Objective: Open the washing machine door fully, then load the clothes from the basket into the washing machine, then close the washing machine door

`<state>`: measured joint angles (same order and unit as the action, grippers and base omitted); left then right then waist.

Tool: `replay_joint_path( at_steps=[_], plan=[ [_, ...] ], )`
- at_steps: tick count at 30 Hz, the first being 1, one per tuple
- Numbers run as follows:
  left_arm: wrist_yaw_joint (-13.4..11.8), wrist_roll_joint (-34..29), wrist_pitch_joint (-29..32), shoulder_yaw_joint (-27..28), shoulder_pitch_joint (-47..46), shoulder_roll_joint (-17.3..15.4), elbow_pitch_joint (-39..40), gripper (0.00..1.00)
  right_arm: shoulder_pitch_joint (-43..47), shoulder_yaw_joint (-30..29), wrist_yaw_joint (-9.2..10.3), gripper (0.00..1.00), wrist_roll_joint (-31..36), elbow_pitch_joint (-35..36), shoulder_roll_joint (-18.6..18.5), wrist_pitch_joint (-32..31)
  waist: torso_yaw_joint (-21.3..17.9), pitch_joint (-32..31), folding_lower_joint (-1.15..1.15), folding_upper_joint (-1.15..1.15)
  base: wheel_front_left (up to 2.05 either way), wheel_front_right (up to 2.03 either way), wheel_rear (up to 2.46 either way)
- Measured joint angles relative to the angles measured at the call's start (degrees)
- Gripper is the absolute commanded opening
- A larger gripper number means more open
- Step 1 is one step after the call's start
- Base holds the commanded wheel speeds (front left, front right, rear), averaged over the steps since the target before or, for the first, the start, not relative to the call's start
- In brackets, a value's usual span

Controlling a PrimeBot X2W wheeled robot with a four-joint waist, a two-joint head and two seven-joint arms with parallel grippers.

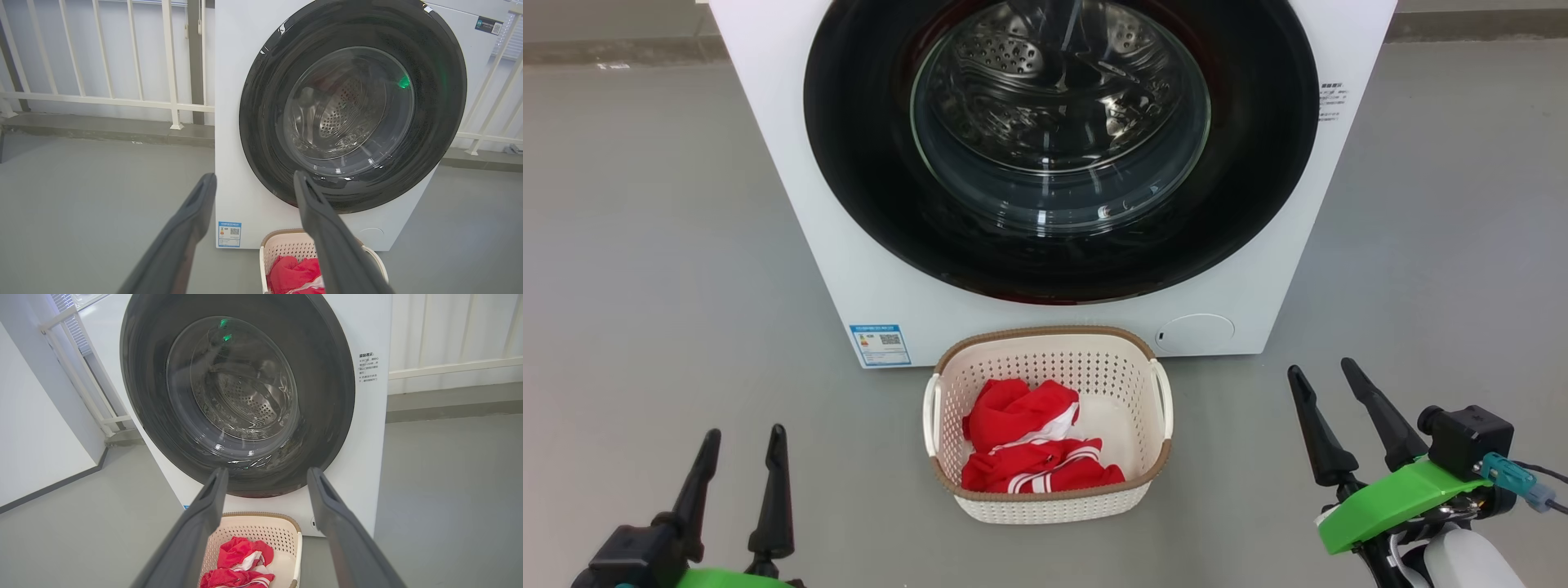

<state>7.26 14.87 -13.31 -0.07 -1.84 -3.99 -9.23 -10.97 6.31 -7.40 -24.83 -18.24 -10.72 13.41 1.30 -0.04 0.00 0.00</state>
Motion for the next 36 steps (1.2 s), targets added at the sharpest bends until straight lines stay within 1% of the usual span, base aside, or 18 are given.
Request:
replay_joint_path(
  at_steps=[5,20,36],
  plan=[
    [0.01,-3.2,-1.01,-0.05,0.0,0.0,0.46,1.0,-0.62,-0.26,0.0,1.0,3.34,-0.31,0.01,0.89,0.14,0.09,0.0,0.0,0.0,0.0,0.0],
    [0.04,-2.09,-1.16,-0.18,0.0,0.0,0.34,1.0,-0.94,-0.77,0.0,1.0,3.28,-0.04,0.11,0.89,0.09,0.02,0.0,0.0,0.0,0.0,0.0],
    [0.04,-1.57,-1.16,-1.07,-0.01,-0.57,-0.02,1.0,-0.95,-0.09,0.0,1.0,3.0,-0.23,-0.12,0.89,0.18,-0.17,0.0,0.0,0.0,0.0,0.0]
  ],
)
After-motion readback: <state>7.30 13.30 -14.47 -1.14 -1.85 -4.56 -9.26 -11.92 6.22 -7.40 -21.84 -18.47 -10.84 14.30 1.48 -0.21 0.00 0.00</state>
